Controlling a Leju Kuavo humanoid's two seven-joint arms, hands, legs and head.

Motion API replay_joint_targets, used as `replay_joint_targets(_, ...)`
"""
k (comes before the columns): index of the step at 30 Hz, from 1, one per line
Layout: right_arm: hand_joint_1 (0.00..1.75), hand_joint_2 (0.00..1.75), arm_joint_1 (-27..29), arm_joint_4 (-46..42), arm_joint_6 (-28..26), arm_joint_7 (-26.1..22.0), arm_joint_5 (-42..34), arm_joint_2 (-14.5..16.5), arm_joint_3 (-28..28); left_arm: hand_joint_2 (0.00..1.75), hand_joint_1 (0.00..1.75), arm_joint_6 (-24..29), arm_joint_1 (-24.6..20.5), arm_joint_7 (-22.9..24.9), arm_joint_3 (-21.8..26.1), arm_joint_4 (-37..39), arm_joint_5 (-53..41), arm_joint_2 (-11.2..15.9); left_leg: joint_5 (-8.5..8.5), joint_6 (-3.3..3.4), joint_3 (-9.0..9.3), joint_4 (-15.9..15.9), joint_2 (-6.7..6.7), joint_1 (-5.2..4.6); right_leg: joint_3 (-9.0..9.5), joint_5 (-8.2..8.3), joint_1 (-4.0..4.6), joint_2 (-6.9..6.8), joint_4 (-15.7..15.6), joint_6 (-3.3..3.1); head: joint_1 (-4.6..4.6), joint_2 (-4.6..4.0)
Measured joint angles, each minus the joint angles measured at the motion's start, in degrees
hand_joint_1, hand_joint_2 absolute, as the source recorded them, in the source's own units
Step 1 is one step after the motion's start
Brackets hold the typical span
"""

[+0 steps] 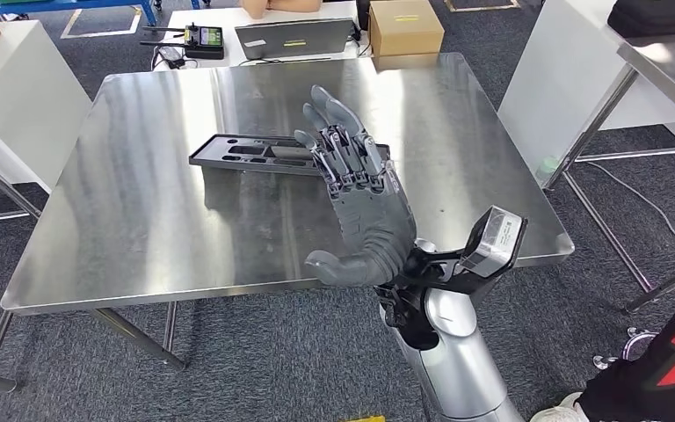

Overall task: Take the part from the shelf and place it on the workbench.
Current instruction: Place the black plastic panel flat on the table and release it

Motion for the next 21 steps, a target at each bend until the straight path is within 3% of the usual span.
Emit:
replay_joint_targets(1,0.0,1.75,0.1,0.0,-0.2,-0.1,0.2,0.0,0.0,0.0,0.0,0.0,0.0,0.0,0.0,0.0,0.0,0.0,-1.92,-0.29,-0.7,1.6,-0.11,0.12,-0.46,0.61,-0.28,-0.07,-0.1,-0.76,-0.04,0.0)
replay_joint_targets(3,0.0,1.75,0.4,0.0,-0.6,-0.2,0.6,0.1,0.0,0.0,0.0,0.0,0.0,0.2,-0.2,0.0,0.0,-0.1,-7.55,-0.86,-2.64,7.8,-0.28,0.36,-1.75,1.87,-0.36,-0.15,-0.1,-1.67,-0.15,0.0)
replay_joint_targets(4,0.0,1.75,0.6,0.0,-0.8,-0.2,0.7,0.1,0.0,0.0,0.0,-0.1,-0.1,0.3,-0.2,0.0,0.0,-0.2,-9.56,-1.14,-3.45,11.5,-0.3,0.49,-2.47,2.46,-0.32,-0.19,-0.1,-1.73,-0.19,0.0)
replay_joint_targets(5,0.0,1.75,0.9,0.0,-0.9,-0.3,0.9,0.1,-0.1,0.0,0.0,-0.1,-0.1,0.5,-0.3,0.0,0.0,-0.1,-10.31,-1.37,-3.74,14.2,-0.31,0.62,-3.17,3.03,-0.28,-0.21,0.0,-1.63,-0.19,0.0)
replay_joint_targets(6,0.0,1.75,1.1,0.0,-1.0,-0.3,1.1,0.1,-0.1,0.0,0.0,-0.1,-0.1,0.6,-0.3,0.0,0.0,-0.1,-9.81,-1.55,-3.18,15.3,-0.3,0.78,-3.86,3.55,-0.29,-0.23,0.1,-1.46,-0.2,0.0)
replay_joint_targets(7,0.0,1.75,1.3,0.0,-1.0,-0.3,1.2,0.1,-0.1,0.0,0.0,-0.1,-0.2,0.7,-0.3,0.0,0.0,-0.1,-8.4,-1.68,-1.6,14.2,-0.29,0.99,-4.48,3.98,-0.36,-0.23,0.2,-1.19,-0.2,0.0)
replay_joint_targets(8,0.0,1.75,1.4,0.0,-1.0,-0.3,1.3,0.1,-0.1,0.0,0.0,-0.2,-0.2,0.7,-0.3,0.0,0.0,-0.1,-6.84,-1.81,0.91,11.2,-0.29,1.23,-5.05,4.35,-0.46,-0.23,0.4,-0.88,-0.2,0.0)
replay_joint_targets(10,0.0,1.75,1.5,0.0,-1.1,-0.3,1.4,0.2,-0.1,0.0,0.0,-0.3,-0.5,0.7,-0.4,0.0,0.0,-0.1,-5.99,-1.93,6.3,3.6,-0.55,1.41,-6.0,4.92,-0.41,-0.2,1.0,-0.11,-0.19,0.0)
replay_joint_targets(12,0.0,1.75,1.5,-0.1,-1.1,-0.3,1.5,0.3,-0.1,0.0,0.0,-0.5,-0.7,0.7,-0.4,0.0,0.0,-0.1,-6.71,-1.56,8.41,-0.3,-0.88,1.04,-6.49,5.64,-0.21,-0.23,1.2,0.84,-0.12,0.0)
replay_joint_targets(14,0.0,1.75,1.7,-0.1,-1.2,-0.3,1.5,0.5,-0.2,0.0,0.0,-0.5,-0.7,0.7,-0.4,0.0,0.0,-0.1,-6.07,-0.36,7.74,-0.6,-0.81,0.7,-6.86,6.41,-0.27,-0.23,1.1,1.8,-0.05,0.0)
replay_joint_targets(15,0.0,1.75,1.8,-0.1,-1.2,-0.3,1.5,0.4,-0.2,0.0,0.0,-0.5,-0.7,0.7,-0.4,0.0,0.0,-0.1,-5.5,0.39,7.22,-0.7,-0.67,0.6,-7.36,5.96,-0.3,-0.2,1.5,1.95,-0.03,0.0)
replay_joint_targets(17,0.0,1.75,2.0,-0.1,-1.3,-0.3,1.5,0.4,-0.3,0.0,0.0,-0.5,-0.8,0.7,-0.4,0.0,-0.1,-0.1,-4.07,1.79,5.7,-0.9,-0.33,0.51,-9.23,2.16,-0.25,-0.11,5.4,1.38,0.05,0.0)
replay_joint_targets(19,0.0,1.75,2.1,-0.1,-1.3,-0.3,1.5,0.3,-0.3,0.0,0.0,-0.5,-0.8,0.7,-0.4,0.0,-0.1,0.0,-2.64,2.4,3.84,-0.8,-0.17,0.13,-11.28,-2.85,-0.18,-0.06,12.8,0.7,0.09,0.0)
replay_joint_targets(20,0.0,1.75,2.2,-0.1,-1.3,-0.3,1.5,0.2,-0.3,0.0,0.0,-0.5,-0.8,0.7,-0.4,0.0,0.0,0.0,-1.95,2.5,2.92,-0.8,-0.13,-0.06,-11.69,-4.06,-0.15,-0.05,16.0,0.8,0.08,0.0)
replay_joint_targets(21,0.0,1.75,2.3,-0.1,-1.4,-0.3,1.5,0.2,-0.3,0.0,0.0,-0.5,-0.8,0.7,-0.4,0.0,0.0,0.0,-1.27,2.54,2.01,-0.8,-0.1,-0.24,-11.36,-4.15,-0.1,-0.05,17.8,1.14,0.08,0.0)
